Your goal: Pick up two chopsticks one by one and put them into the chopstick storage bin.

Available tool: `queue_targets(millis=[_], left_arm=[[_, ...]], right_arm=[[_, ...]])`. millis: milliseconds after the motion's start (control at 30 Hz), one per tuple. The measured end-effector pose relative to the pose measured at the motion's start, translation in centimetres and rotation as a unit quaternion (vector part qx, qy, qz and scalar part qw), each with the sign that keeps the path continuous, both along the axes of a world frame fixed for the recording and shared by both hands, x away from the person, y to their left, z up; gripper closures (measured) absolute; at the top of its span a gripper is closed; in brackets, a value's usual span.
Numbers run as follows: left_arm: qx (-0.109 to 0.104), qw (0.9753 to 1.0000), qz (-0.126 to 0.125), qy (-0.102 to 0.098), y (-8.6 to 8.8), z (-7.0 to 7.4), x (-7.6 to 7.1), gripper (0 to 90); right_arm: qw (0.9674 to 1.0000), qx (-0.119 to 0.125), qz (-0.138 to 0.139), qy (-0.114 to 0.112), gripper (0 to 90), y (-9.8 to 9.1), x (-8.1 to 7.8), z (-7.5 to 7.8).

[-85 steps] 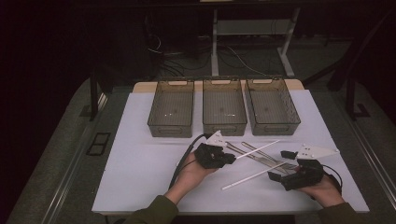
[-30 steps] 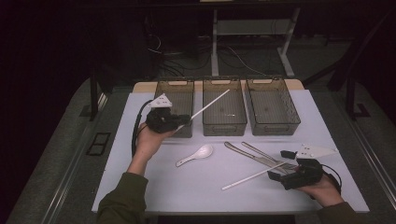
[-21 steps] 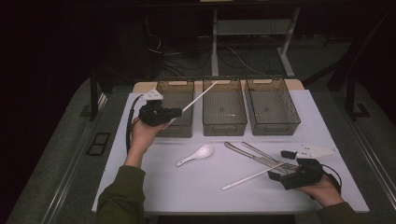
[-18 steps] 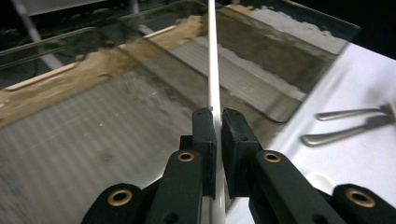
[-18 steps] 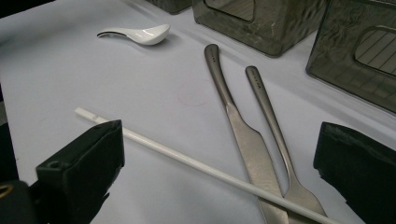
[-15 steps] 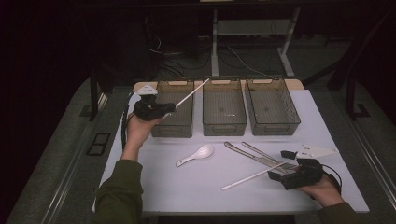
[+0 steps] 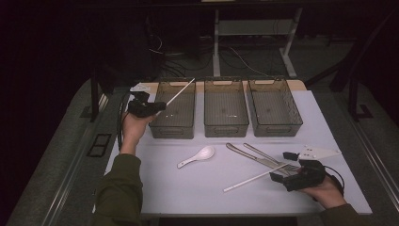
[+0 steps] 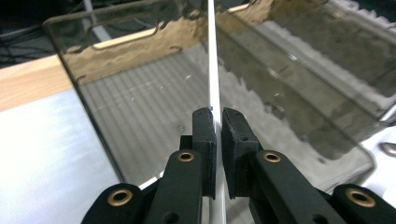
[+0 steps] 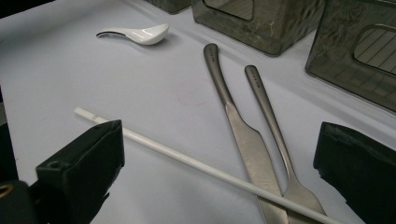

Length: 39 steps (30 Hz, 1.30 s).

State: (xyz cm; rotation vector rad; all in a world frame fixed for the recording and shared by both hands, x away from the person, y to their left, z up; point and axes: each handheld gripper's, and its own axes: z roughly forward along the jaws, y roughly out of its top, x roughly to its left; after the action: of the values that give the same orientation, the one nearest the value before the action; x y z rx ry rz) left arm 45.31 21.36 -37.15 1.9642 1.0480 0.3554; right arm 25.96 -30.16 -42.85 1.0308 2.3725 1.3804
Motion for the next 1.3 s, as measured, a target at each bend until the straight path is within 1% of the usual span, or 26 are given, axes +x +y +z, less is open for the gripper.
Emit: queue_targets(millis=[33,100,133,167,233,300,367,600,667,700,933,967,1033,1100,1167,1233,1300], left_arm=[[0.002,1.0000,0.004,0.003,-0.1,-0.1,0.1,83.5],[0.013,0.9999,0.006,0.008,-0.2,-0.3,0.2,83.5],[0.016,0.9998,0.006,0.012,-0.3,-0.4,0.2,83.5],[0.022,0.9996,0.011,0.014,-0.5,-0.4,0.3,83.5],[0.033,0.9992,0.014,0.018,-0.7,-0.5,0.4,83.5],[0.038,0.9989,0.019,0.021,-1.0,-0.7,0.5,83.5],[0.048,0.9984,0.018,0.024,-1.2,-0.8,0.6,83.5],[0.057,0.9976,0.021,0.032,-1.7,-1.3,0.8,83.4],[0.054,0.9976,0.023,0.036,-1.6,-1.4,0.8,83.4],[0.057,0.9973,0.023,0.039,-1.6,-1.4,0.8,83.4],[0.050,0.9975,0.022,0.043,-1.4,-1.8,0.7,82.8],[0.047,0.9978,0.023,0.042,-1.4,-1.8,0.7,82.3],[0.049,0.9978,0.023,0.040,-1.3,-1.8,0.7,82.0],[0.046,0.9979,0.023,0.040,-1.3,-1.7,0.7,81.6],[0.035,0.9985,0.023,0.036,-1.2,-1.6,0.6,78.5],[0.030,0.9988,0.023,0.031,-1.2,-1.4,0.5,77.0],[0.025,0.9992,0.017,0.026,-1.2,-1.2,0.3,75.7]], right_arm=[[1.0000,0.000,0.000,-0.001,1.9,0.0,0.0,0.0],[1.0000,0.000,0.000,0.000,1.9,0.0,0.0,0.0],[1.0000,0.000,0.000,0.000,1.9,0.0,0.0,0.0],[1.0000,0.000,0.000,0.000,1.9,0.0,0.0,0.0],[1.0000,0.000,0.000,0.000,1.9,0.0,0.0,0.0],[1.0000,0.001,0.000,0.000,1.9,0.0,0.0,0.0],[1.0000,0.001,0.000,0.000,1.9,0.0,0.0,0.0],[1.0000,0.002,0.000,0.001,1.9,-0.1,-0.1,0.0],[1.0000,0.002,0.000,0.001,1.9,-0.1,-0.1,0.0],[1.0000,0.002,0.000,0.001,1.9,-0.1,-0.1,0.0],[1.0000,0.001,0.000,0.000,1.9,-0.1,0.0,0.0],[1.0000,0.002,0.000,0.001,1.9,0.0,-0.1,0.0],[1.0000,0.002,0.000,0.001,1.9,0.0,-0.1,0.0],[1.0000,0.001,0.000,0.000,1.9,-0.1,0.0,0.0],[1.0000,0.001,0.000,0.000,1.9,-0.1,0.0,0.0],[1.0000,0.001,0.000,0.000,1.8,-0.1,-0.1,0.0],[1.0000,0.001,0.000,0.000,1.9,0.0,-0.1,0.0]])
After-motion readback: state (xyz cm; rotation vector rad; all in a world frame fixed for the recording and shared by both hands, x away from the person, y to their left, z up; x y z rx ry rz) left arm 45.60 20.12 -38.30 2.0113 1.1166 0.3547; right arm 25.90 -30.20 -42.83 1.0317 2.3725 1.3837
